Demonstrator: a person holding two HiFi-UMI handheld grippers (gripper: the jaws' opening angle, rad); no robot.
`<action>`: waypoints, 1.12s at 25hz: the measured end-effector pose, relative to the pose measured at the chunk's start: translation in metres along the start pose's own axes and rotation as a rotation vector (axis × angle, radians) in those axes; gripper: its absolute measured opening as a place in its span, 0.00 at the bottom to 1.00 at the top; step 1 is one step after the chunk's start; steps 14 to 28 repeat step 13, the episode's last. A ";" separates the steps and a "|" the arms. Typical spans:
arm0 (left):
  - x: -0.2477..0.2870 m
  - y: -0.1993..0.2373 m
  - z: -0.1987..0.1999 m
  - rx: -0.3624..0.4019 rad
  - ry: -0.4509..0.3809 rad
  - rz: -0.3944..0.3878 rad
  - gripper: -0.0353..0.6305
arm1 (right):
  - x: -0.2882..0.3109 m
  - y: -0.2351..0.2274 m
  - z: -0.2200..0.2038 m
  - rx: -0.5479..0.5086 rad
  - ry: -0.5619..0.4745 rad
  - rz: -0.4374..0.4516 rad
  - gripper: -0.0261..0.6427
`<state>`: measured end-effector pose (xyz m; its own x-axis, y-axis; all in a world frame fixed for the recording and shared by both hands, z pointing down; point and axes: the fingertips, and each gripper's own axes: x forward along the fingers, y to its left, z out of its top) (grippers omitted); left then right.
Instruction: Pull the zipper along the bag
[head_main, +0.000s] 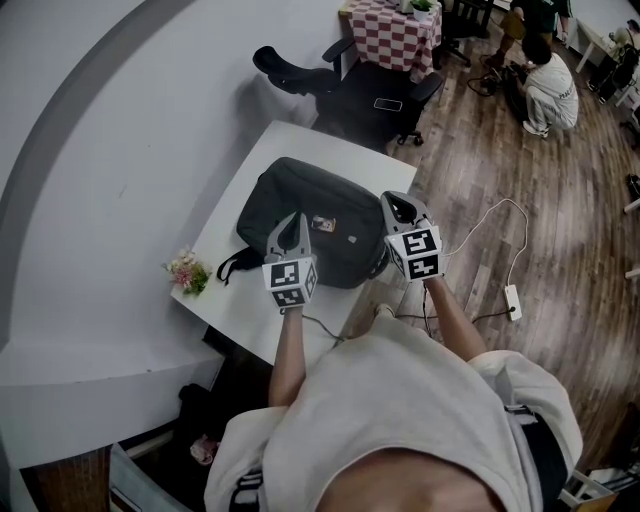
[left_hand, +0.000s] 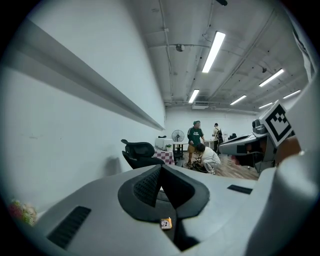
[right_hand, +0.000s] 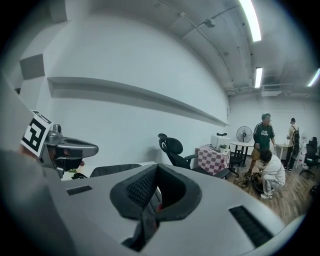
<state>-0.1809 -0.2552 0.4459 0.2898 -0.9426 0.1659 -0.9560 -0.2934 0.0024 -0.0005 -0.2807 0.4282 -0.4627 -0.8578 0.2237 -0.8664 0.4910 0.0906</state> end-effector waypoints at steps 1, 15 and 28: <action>0.000 -0.001 0.000 0.001 0.000 -0.001 0.09 | -0.001 0.000 0.000 -0.002 0.001 0.000 0.06; 0.001 -0.013 0.002 0.003 0.000 -0.003 0.09 | -0.009 -0.004 -0.004 -0.020 0.009 -0.002 0.06; 0.001 -0.013 0.002 0.003 0.000 -0.003 0.09 | -0.009 -0.004 -0.004 -0.020 0.009 -0.002 0.06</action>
